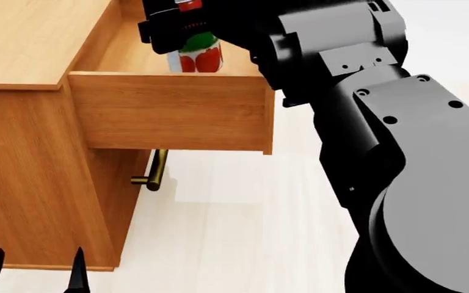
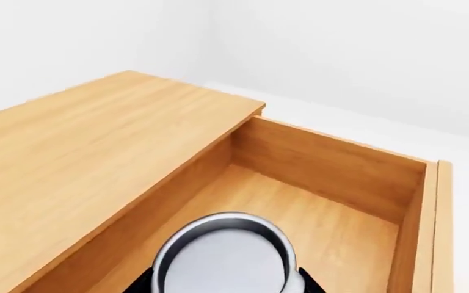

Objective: Put the ketchup in the top drawer of the cabinet.

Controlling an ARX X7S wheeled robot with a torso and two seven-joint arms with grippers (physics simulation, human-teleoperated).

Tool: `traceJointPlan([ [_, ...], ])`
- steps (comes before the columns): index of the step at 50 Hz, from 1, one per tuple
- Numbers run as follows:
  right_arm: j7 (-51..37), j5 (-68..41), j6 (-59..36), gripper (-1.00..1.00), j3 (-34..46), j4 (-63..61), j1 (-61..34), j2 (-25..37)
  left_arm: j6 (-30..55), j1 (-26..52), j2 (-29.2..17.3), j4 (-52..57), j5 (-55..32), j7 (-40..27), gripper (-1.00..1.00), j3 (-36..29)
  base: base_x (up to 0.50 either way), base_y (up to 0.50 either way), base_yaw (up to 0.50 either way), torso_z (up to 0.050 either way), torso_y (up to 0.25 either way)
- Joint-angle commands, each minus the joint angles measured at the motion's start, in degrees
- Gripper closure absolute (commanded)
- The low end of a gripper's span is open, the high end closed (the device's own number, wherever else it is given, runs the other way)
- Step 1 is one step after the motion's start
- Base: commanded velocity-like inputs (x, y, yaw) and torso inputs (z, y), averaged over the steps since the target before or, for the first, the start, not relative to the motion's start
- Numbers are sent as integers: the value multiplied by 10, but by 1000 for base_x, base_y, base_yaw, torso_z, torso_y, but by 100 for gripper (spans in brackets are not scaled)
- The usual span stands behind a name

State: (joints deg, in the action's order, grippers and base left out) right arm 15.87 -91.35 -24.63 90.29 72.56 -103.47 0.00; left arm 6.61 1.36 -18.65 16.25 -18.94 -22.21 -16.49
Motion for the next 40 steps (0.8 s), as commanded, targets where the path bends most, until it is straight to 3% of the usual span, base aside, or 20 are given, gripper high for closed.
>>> traceJointPlan([
  [1, 2, 3, 13, 100, 1, 2, 7, 0, -3, -1, -1, -1, -1, -1, -100, -1, 0, 0, 0, 0, 0],
  [29, 4, 9, 17, 100, -2, 4, 23, 0, -10, -2, -3, -7, -2, -4, -100, -5, 0, 0, 0, 0, 0],
  [30, 4, 8, 17, -100, -2, 4, 22, 0, -10, -2, -4, -6, -1, -5, -100, -5, 0, 0, 0, 0, 0],
  [40, 3, 2, 22, -100, -1, 1, 20, 0, -10, -3, -6, -3, -3, -7, -100, -5, 0, 0, 0, 2, 0],
])
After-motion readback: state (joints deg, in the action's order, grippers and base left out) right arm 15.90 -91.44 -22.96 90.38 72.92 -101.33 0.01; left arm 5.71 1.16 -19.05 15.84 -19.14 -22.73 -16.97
